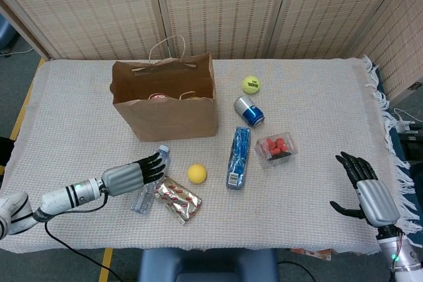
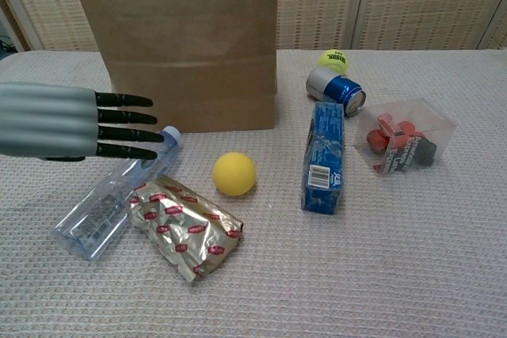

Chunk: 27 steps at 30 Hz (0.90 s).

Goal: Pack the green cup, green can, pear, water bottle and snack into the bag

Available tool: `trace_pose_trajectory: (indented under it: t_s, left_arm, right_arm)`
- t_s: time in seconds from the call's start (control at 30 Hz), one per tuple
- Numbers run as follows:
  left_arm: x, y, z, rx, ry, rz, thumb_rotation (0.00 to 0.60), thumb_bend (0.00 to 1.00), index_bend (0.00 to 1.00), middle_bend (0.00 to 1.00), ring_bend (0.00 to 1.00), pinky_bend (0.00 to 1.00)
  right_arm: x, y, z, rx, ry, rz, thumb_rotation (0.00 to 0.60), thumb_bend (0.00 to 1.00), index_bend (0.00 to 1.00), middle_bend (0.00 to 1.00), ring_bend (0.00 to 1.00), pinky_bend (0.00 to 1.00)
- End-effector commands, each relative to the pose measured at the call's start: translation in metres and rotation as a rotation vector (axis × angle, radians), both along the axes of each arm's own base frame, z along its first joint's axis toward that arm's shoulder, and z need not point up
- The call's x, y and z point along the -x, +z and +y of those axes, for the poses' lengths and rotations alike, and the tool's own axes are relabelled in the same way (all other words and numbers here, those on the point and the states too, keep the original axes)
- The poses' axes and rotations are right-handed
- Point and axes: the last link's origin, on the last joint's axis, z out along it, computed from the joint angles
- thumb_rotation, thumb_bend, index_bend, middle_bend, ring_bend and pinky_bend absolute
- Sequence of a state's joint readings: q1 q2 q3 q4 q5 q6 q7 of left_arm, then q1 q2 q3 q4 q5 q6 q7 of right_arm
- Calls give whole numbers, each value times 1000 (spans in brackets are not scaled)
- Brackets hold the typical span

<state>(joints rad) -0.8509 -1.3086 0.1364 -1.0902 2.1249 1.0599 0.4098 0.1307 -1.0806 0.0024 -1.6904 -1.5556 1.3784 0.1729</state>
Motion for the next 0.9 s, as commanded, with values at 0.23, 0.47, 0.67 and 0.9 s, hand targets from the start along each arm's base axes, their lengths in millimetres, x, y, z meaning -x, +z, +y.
trace_pose_trajectory:
  t_s: [0.23,0.47,0.67,0.9]
  left_arm:
    - [-12,-22,2,42,-23,-3,600,375,0,0,0,20]
    - [-23,-38,15,29,-44,16,600,376,0,0,0,21]
    - [-23,-46,31,-12,-56,72,600,377,0,0,0,21]
    - [-16,-37,47,-71,-44,103,600,377,0,0,0,20]
  right_arm:
    - [1,0,-1,-7,-14,-7,600,73,0,0,0,0]
    - [0,0,-1,-16,-24,-12,600,73,0,0,0,0]
    - [1,0,-2,-24,-34,-19,600,73,0,0,0,0]
    - [1,0,-3,-33,-45,-27,600,73,0,0,0,0]
